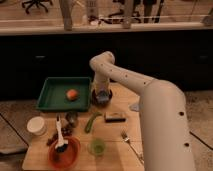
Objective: Wipe purple bowl with sponge
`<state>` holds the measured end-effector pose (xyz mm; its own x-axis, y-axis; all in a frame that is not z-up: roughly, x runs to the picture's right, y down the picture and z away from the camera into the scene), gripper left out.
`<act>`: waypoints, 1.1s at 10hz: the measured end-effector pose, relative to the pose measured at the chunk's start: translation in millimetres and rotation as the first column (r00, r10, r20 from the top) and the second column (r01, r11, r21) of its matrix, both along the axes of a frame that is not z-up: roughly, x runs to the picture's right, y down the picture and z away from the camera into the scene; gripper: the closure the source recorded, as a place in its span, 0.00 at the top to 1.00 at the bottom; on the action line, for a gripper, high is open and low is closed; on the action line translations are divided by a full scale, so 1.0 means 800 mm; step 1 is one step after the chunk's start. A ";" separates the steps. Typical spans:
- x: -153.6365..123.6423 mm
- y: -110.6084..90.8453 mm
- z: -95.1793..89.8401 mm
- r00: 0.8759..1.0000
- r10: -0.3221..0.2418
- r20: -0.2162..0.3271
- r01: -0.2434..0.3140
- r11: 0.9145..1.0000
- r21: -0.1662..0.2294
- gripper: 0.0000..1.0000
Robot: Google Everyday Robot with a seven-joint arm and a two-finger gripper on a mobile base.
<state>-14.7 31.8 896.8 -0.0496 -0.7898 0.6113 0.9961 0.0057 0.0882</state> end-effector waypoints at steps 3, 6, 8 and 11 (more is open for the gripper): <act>0.000 0.000 0.000 1.000 0.000 0.000 0.000 1.000 0.000 0.00; -0.001 0.000 0.000 1.000 -0.001 0.001 0.001 1.000 0.000 0.00; -0.001 0.000 0.000 1.000 -0.001 0.001 0.001 1.000 0.000 0.00; -0.001 0.000 0.000 1.000 -0.001 0.001 0.001 1.000 0.000 0.00</act>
